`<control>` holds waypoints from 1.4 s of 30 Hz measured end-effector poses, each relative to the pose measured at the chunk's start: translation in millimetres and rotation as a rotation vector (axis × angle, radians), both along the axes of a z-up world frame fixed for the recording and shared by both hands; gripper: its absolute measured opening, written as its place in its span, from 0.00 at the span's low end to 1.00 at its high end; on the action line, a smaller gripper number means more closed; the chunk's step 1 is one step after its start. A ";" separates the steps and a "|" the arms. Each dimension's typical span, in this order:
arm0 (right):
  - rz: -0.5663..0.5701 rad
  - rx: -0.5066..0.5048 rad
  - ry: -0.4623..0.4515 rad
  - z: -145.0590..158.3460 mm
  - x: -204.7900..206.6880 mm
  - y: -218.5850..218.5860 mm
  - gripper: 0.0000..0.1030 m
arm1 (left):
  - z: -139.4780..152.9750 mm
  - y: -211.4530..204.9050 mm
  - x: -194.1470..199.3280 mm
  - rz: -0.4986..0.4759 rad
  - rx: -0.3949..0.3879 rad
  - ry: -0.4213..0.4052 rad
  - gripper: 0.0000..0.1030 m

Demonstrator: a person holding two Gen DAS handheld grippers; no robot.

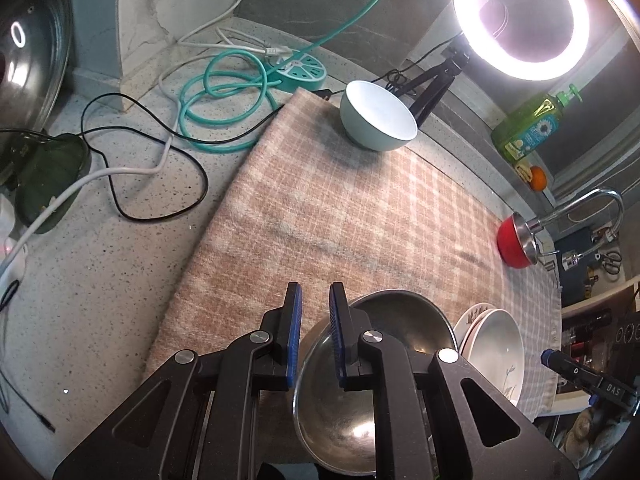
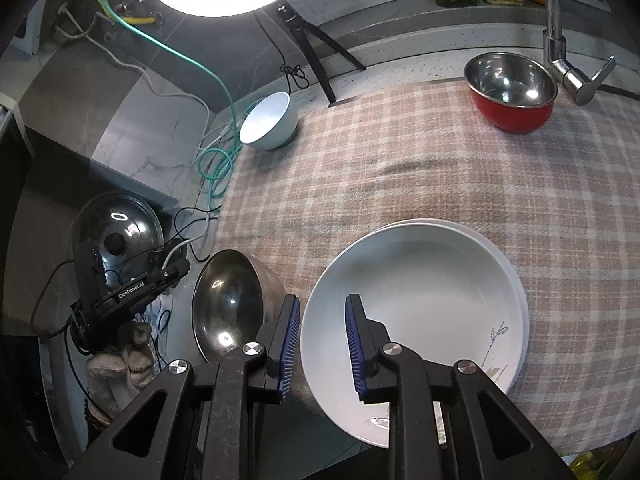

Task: Organize plates and bowls
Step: 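Move the held steel bowl with both grippers toward the red bowl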

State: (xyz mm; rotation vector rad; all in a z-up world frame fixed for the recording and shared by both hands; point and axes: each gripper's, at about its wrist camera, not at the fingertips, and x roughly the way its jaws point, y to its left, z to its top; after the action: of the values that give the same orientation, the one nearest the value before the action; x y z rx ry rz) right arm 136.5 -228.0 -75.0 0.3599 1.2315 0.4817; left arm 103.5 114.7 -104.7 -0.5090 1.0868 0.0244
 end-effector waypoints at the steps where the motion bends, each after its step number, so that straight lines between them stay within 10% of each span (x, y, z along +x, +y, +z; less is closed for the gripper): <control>1: -0.010 0.001 -0.008 1.9 0.2 -3.7 0.21 | 2.4 -0.7 -0.1 0.001 -0.005 -0.005 0.12; 42: -0.195 -0.124 -0.185 -2.4 113.9 -195.1 0.21 | 35.6 -265.5 120.6 -0.269 -0.064 -0.074 0.12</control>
State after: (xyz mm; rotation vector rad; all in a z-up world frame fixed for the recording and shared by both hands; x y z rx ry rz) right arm 250.4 -423.1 -77.4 0.3188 1.0291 0.2629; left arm 224.1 -150.8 -69.0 -0.4141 1.0784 -0.2638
